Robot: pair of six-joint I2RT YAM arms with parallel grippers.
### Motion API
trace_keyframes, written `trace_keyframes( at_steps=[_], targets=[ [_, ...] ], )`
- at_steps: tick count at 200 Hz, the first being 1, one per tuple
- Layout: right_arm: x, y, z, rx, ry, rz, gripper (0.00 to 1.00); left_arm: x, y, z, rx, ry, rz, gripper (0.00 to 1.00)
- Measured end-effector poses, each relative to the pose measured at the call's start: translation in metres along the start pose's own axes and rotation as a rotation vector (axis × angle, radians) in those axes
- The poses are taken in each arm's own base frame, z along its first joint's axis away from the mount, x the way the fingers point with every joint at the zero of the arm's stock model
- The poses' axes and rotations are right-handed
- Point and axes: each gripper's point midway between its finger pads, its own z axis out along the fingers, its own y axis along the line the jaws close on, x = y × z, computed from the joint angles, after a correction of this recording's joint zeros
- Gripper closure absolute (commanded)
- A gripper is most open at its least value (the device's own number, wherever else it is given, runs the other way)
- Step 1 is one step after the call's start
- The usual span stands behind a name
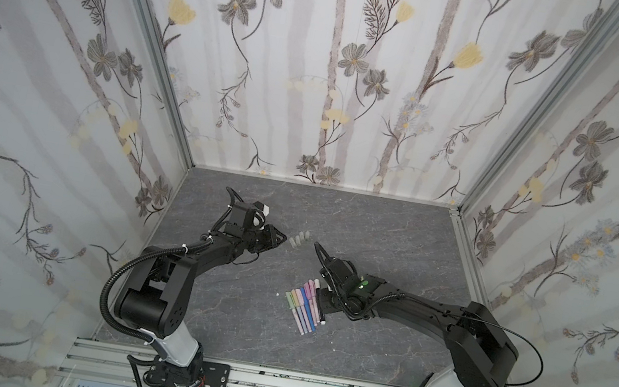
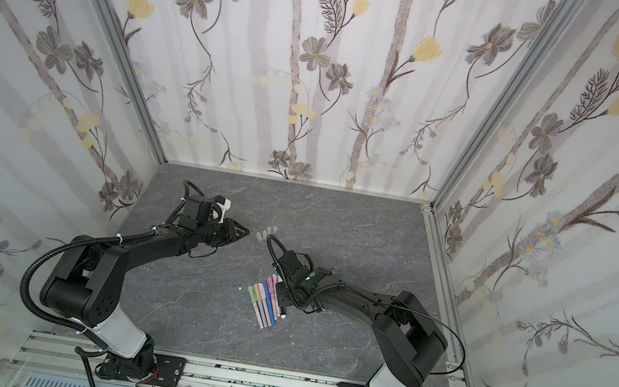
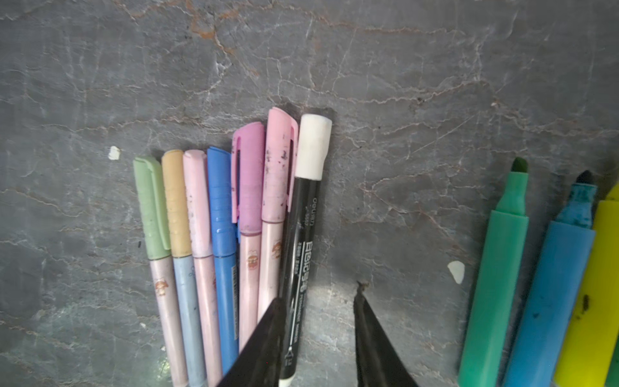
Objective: Open the pen caps
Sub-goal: 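Move the right gripper over the black marker with white cap while the left draws back, then grasp the black marker with the right gripper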
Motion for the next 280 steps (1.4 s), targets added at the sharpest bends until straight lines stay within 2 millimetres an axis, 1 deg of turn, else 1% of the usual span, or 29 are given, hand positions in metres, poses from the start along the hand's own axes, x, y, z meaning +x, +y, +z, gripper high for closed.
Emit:
trace_keyframes(
  at_steps=[34, 53, 135, 165, 209, 256, 280],
  targets=[
    [-0.001, 0.001, 0.006, 0.007, 0.011, -0.001, 0.65, 0.014, 0.017, -0.009, -0.039, 0.016, -0.011, 0.73],
    [0.001, 0.000, 0.009, 0.011, 0.020, -0.002, 0.65, 0.018, 0.022, -0.011, -0.047, 0.018, -0.016, 0.73],
    [0.005, 0.000, 0.017, 0.016, 0.037, 0.000, 0.65, 0.018, 0.022, -0.011, -0.044, 0.015, -0.015, 0.72],
    [0.003, 0.006, 0.022, -0.008, 0.039, 0.004, 0.65, 0.020, 0.024, -0.011, -0.047, 0.019, -0.018, 0.72],
    [0.010, 0.004, 0.029, 0.002, 0.065, 0.002, 0.66, 0.021, 0.025, -0.009, -0.048, 0.021, -0.020, 0.72],
    [0.010, 0.002, 0.032, 0.013, 0.061, -0.003, 0.71, 0.022, 0.026, -0.008, -0.043, 0.026, -0.024, 0.72],
    [0.005, 0.003, 0.036, 0.012, 0.041, -0.006, 0.78, 0.023, 0.026, -0.006, -0.035, 0.034, -0.026, 0.72]
  ],
)
